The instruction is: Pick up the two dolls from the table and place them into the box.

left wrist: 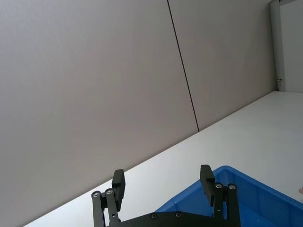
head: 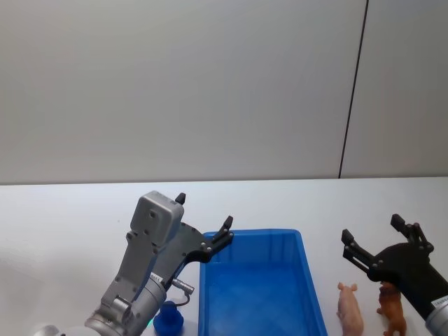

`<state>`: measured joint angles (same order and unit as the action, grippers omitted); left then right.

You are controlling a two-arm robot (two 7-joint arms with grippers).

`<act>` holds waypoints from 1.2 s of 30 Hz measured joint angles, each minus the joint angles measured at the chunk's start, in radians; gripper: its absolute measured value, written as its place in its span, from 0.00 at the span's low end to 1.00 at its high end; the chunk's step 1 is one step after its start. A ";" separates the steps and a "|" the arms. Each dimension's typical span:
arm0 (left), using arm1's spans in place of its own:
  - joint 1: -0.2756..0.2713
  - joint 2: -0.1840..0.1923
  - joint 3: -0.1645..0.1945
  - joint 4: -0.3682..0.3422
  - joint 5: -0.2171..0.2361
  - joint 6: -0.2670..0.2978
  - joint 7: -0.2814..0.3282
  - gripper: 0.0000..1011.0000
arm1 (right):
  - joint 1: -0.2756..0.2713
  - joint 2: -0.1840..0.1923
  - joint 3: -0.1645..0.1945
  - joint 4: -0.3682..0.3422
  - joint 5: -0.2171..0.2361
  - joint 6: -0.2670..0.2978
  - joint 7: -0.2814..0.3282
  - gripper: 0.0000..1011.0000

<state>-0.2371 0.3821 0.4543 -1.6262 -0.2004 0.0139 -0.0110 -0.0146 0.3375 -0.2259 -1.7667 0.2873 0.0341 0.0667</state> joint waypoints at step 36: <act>0.000 0.000 0.000 0.000 0.000 0.000 0.000 0.99 | 0.000 0.000 0.000 0.000 0.000 0.000 0.000 0.99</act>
<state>-0.2371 0.3821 0.4542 -1.6262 -0.2004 0.0138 -0.0109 -0.0147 0.3375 -0.2258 -1.7668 0.2874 0.0341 0.0668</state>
